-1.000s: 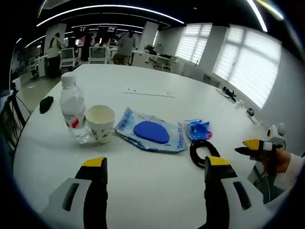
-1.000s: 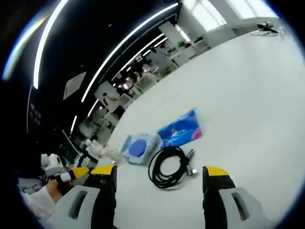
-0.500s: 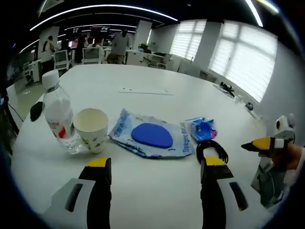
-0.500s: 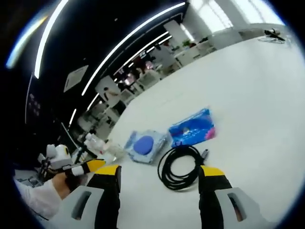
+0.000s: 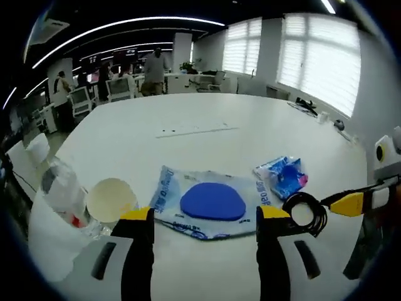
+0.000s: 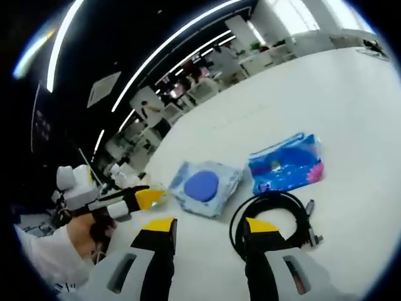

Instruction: Arrange the tabletop items into an orderly group along one side of the table until the central work area is clear of visible clutter.

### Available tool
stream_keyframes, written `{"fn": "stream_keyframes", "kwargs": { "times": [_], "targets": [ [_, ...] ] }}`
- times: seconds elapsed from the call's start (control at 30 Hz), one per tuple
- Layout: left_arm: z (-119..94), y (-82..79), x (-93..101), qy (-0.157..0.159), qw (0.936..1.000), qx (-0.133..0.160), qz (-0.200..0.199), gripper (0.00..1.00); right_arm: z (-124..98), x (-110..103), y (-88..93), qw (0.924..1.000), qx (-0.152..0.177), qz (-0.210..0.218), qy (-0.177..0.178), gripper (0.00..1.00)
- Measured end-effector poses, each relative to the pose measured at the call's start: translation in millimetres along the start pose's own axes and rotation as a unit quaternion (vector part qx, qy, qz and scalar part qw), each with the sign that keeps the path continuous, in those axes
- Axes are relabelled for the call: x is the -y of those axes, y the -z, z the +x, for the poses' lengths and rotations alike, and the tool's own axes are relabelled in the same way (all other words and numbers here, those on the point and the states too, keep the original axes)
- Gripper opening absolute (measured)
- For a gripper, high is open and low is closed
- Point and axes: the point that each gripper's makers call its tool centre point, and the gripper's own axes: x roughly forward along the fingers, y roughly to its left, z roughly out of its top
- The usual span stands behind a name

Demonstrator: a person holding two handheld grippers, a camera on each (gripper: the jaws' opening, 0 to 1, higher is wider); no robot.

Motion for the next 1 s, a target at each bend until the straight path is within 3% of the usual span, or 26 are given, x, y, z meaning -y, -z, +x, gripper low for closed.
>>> {"fn": "stream_keyframes", "kwargs": {
  "times": [0.07,0.17,0.3,0.43,0.6,0.73,0.9,1.0],
  "targets": [
    [8.5,2.9,-9.8,-0.010,0.9997,-0.024,-0.002,0.67,12.9,-4.8,8.9,0.9997,-0.023,-0.009,-0.005,0.39],
    [20.0,11.7,-11.3,-0.011,0.9980,-0.061,-0.016,0.63,24.4,-4.5,12.9,0.9994,-0.032,-0.015,0.000,0.36],
    [35.4,13.8,-12.2,-0.020,0.9920,-0.119,0.035,0.59,40.0,-1.8,13.6,0.9994,-0.035,-0.002,0.001,0.34],
    [56.0,-4.8,-12.9,-0.014,0.9936,-0.108,0.032,0.59,43.3,-5.2,17.9,0.9988,-0.047,-0.012,0.001,0.32],
    [65.1,-3.3,-28.7,-0.035,0.9868,-0.155,0.030,0.47,50.7,10.7,19.1,0.9982,-0.055,-0.009,0.022,0.29],
    [73.4,0.7,-41.4,-0.048,0.9804,-0.183,0.056,0.46,57.0,18.2,22.7,0.9975,-0.065,-0.009,0.026,0.23],
    [79.7,9.5,-51.7,-0.057,0.9768,-0.204,0.034,0.41,59.6,18.5,20.4,0.9973,-0.070,-0.003,0.024,0.19],
    [81.4,12.6,-49.9,-0.053,0.9748,-0.212,0.044,0.29,61.6,20.4,21.8,0.9970,-0.073,0.005,0.023,0.16]
  ]
}}
